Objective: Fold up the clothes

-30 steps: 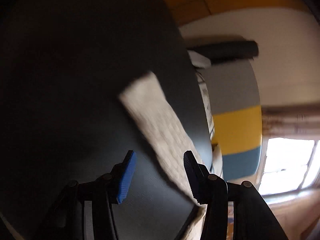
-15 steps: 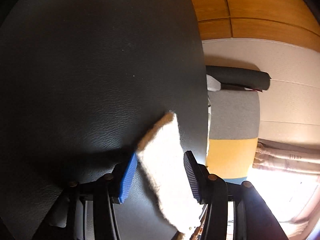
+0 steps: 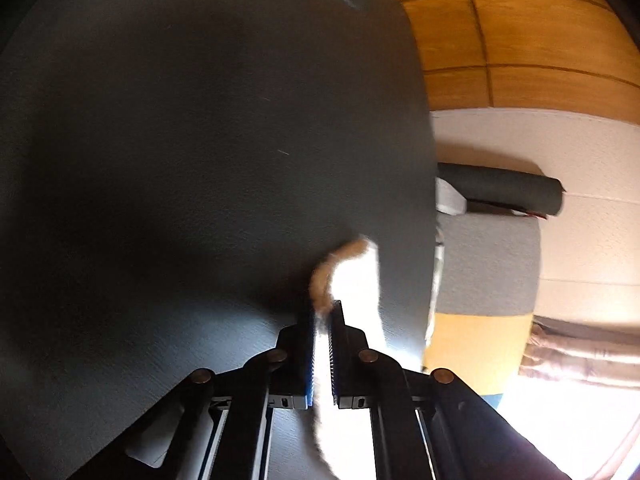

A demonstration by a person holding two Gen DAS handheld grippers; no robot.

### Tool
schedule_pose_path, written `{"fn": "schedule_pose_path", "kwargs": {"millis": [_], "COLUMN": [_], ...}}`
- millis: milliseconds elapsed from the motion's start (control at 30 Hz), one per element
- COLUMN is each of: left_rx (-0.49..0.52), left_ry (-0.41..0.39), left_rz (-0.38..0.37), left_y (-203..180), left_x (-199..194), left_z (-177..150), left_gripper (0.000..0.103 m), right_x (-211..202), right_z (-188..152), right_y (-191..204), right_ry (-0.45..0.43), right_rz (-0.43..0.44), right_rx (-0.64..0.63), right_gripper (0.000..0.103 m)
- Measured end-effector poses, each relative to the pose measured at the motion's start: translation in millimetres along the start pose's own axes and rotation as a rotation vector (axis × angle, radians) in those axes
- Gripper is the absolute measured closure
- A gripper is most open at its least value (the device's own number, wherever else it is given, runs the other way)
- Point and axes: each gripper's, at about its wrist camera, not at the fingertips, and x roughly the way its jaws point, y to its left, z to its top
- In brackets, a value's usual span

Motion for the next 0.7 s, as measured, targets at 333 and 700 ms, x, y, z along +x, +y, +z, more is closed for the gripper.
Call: {"fn": "schedule_pose_path", "kwargs": {"millis": [333,700], "left_rx": [0.206,0.418], "left_ry": [0.164,0.377], "left_rz": [-0.166,-0.204], "left_y": [-106.0,-205.2], "left_x": [28.2,93.5], "left_z": [-89.1,-229.8], "left_gripper": [0.097,0.097], "right_x": [-12.6,-47.4], "right_z": [-1.3,-6.0], "right_y": [-14.3,-64.4], "right_ry": [-0.026,-0.094], "right_rz": [0.014,0.001], "right_rx": [0.034,0.128], "right_gripper": [0.075,0.075]}}
